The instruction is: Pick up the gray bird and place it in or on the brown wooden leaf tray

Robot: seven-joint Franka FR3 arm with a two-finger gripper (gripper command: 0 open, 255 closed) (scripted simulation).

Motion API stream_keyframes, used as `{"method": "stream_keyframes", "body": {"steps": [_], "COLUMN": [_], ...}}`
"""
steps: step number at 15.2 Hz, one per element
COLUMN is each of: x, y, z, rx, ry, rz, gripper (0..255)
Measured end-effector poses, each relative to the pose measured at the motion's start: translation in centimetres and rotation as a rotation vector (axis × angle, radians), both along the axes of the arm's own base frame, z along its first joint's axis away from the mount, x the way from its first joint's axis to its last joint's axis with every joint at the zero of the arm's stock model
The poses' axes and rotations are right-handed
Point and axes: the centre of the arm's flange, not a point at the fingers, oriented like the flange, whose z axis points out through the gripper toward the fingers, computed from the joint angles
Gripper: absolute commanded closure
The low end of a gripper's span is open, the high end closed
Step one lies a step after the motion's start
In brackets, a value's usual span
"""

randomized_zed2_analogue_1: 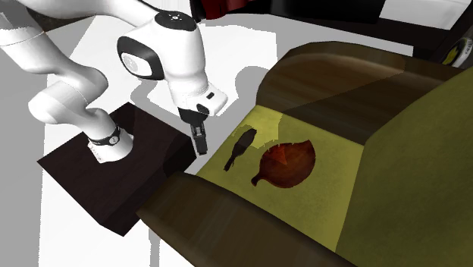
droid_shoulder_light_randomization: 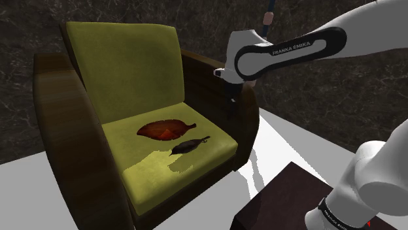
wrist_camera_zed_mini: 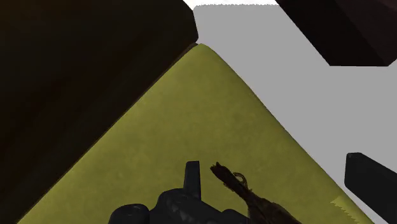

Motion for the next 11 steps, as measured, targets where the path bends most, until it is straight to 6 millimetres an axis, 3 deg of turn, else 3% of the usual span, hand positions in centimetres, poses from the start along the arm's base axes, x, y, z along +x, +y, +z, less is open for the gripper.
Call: {"method": "stream_keyframes", "body": {"steps": [7, 11], "x": [4.3, 5.3], "y": [6.7, 10.9], "z": [-5.5, -8.3], "rx": [-0.004, -0.007], "ry": [0.017, 0.026], "rz": [0.308, 0.483], "gripper": [0, 0]}}
